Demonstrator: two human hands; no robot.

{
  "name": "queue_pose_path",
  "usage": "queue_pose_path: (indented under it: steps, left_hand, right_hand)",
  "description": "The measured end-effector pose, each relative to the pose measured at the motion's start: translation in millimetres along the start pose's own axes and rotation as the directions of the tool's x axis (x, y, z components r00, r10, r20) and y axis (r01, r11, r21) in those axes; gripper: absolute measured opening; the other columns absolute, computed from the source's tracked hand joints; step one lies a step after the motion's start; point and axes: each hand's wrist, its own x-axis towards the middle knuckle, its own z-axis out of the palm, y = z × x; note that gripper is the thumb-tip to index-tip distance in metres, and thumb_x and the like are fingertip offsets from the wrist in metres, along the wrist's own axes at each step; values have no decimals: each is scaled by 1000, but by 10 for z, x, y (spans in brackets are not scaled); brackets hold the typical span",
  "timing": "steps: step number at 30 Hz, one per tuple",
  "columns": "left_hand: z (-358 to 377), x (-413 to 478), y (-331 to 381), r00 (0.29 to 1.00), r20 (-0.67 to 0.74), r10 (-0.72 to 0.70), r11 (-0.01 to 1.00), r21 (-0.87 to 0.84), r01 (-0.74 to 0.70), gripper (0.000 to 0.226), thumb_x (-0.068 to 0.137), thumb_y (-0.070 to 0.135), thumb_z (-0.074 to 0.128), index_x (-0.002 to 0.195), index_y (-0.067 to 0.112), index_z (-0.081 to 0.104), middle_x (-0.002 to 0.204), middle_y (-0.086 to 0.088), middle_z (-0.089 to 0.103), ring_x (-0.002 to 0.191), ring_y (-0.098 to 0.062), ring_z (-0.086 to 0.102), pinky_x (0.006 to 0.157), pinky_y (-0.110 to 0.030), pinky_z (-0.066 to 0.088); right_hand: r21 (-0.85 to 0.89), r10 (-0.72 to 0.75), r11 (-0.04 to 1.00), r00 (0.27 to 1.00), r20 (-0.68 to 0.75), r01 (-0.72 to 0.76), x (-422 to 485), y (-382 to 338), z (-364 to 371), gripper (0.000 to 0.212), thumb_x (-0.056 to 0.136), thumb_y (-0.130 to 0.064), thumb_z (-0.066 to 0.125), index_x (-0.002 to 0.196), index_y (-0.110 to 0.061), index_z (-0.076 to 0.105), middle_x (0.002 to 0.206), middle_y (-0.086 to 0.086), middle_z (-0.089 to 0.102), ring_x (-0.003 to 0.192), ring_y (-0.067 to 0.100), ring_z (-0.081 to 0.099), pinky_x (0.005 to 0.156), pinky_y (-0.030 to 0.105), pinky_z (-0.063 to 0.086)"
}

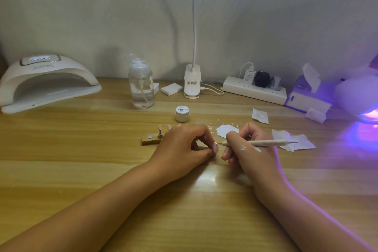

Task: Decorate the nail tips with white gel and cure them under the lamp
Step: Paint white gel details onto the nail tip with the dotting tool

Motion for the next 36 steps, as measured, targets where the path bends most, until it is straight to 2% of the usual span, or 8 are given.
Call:
queue_pose_path:
  steps: [5, 9, 13, 16, 23, 28, 33, 36]
  left_hand:
    - [13, -2, -26, 1000, 5, -30, 999, -34, 30, 18, 81, 24, 77, 75, 34, 64, 70, 37, 61, 56, 0, 57, 55, -10, 35]
    - [27, -5, -25, 999, -6, -49, 998, -27, 49, 12, 84, 32, 75, 77, 32, 65, 70, 37, 60, 57, -1, 57, 56, -10, 35]
    - [29, -16, -32, 997, 7, -75, 997, -17, 75, 6, 81, 32, 72, 78, 33, 67, 80, 33, 64, 60, 0, 57, 60, -18, 37]
    - [32, -22, -38, 997, 7, -77, 997, -9, 77, 8, 81, 31, 72, 79, 36, 66, 90, 27, 68, 62, -1, 58, 62, -22, 39]
    - [35, -18, -35, 996, 13, -86, 996, -5, 86, 12, 82, 29, 73, 79, 37, 65, 91, 24, 71, 62, 1, 60, 62, -21, 39]
    - [35, -19, -33, 996, 13, -92, 996, 2, 92, 9, 82, 29, 72, 80, 36, 66, 88, 28, 69, 64, -1, 61, 62, -22, 40]
    - [28, -15, -33, 995, 21, -97, 995, -10, 97, 11, 81, 27, 73, 80, 36, 67, 85, 28, 68, 63, -2, 61, 62, -23, 40]
    - [24, -10, -30, 994, 25, -103, 995, -8, 103, 11, 82, 30, 74, 79, 37, 66, 80, 30, 65, 63, -1, 60, 62, -22, 38]
  right_hand:
    - [-24, -151, 989, 976, -155, 149, 41, -4, -73, 30, 92, -30, 71, 75, -21, 49, 57, -2, 54, 48, 8, 42, 47, 23, 35]
    - [-178, -193, 970, 969, -153, 165, 150, -25, -232, 23, 88, -42, 74, 79, -27, 58, 71, -5, 69, 56, 4, 58, 50, 20, 43]
    - [-224, -31, 974, 980, -196, -14, 239, 50, -327, 12, 88, -32, 65, 83, -25, 58, 72, -3, 75, 42, 4, 53, 43, 22, 36]
    - [-285, -7, 958, 985, -175, -44, 234, 54, -335, 17, 82, -26, 67, 81, -17, 52, 66, -3, 74, 40, 4, 52, 45, 23, 37]
    - [-344, 5, 938, 995, -104, -41, 216, 37, -300, 17, 82, -21, 68, 75, -11, 56, 62, -2, 73, 47, -2, 57, 59, 29, 39]
    - [-401, 2, 915, 995, -97, -41, 223, 47, -291, 17, 83, -25, 66, 78, -12, 58, 63, -6, 73, 71, 7, 68, 68, 34, 47]
    - [-239, -107, 970, 970, -219, 53, 179, 5, -298, 20, 92, -31, 67, 82, -17, 55, 69, -2, 74, 55, 12, 62, 58, 32, 45]
    - [-84, -122, 990, 979, -165, 109, 87, -106, -220, 23, 94, -41, 66, 93, -20, 57, 77, 1, 76, 54, 10, 64, 47, 22, 45]
